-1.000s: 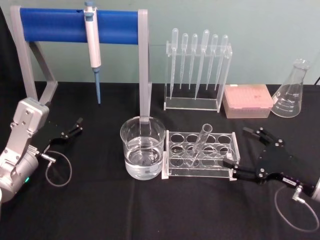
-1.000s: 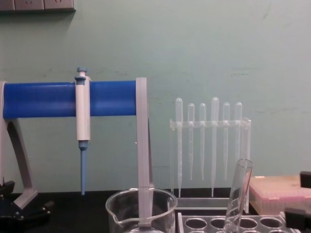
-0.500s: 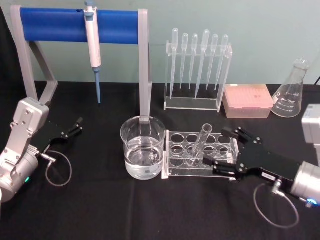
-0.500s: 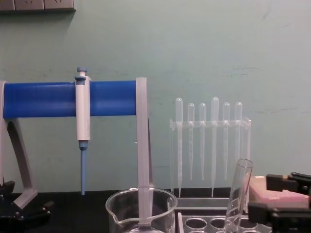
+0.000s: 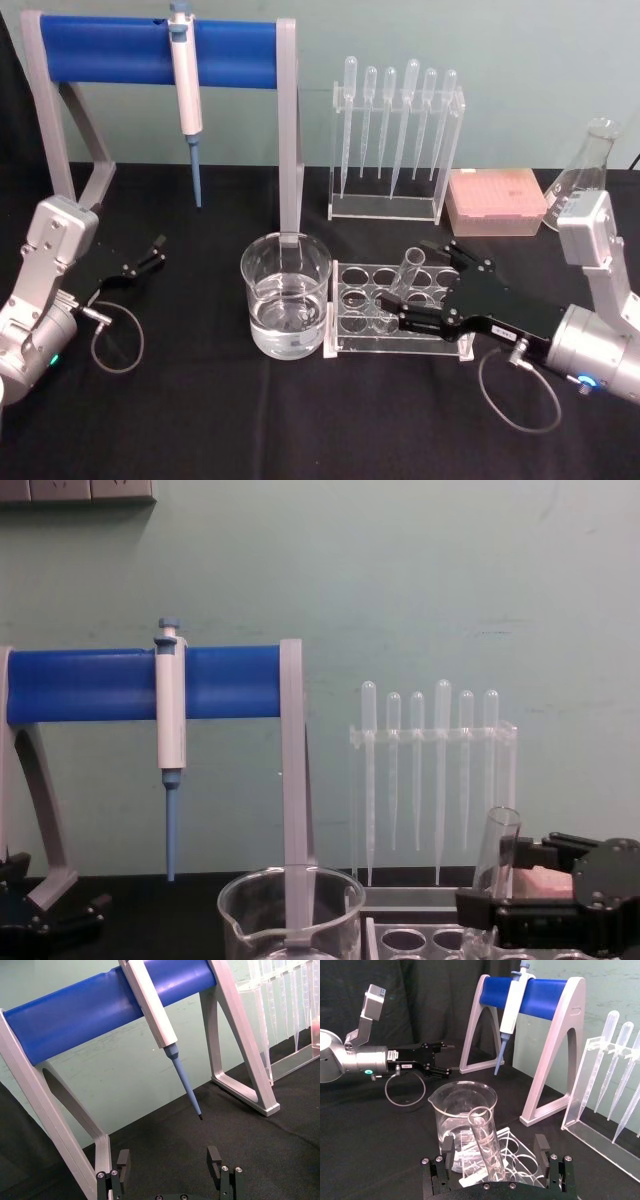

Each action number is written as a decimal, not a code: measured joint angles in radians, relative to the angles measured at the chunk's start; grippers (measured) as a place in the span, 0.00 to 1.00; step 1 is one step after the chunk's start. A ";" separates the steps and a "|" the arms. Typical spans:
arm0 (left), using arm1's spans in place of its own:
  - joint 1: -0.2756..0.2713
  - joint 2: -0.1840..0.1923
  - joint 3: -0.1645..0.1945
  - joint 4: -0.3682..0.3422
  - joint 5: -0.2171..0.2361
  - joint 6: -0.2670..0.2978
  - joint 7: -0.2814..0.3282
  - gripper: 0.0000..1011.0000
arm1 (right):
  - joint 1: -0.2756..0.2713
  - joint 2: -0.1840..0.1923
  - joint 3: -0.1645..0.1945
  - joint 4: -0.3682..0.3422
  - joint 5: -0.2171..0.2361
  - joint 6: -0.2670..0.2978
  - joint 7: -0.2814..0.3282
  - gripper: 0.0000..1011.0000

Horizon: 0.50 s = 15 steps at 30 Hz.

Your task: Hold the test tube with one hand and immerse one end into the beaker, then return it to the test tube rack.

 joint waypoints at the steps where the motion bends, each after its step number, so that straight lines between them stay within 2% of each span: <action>1: 0.000 0.000 0.000 0.000 0.000 0.000 0.000 0.99 | 0.002 -0.002 -0.001 0.002 -0.001 0.000 0.000 0.99; 15: 0.000 0.000 0.000 0.000 0.000 0.000 0.000 0.99 | 0.011 -0.008 -0.007 0.008 -0.011 -0.002 0.001 0.98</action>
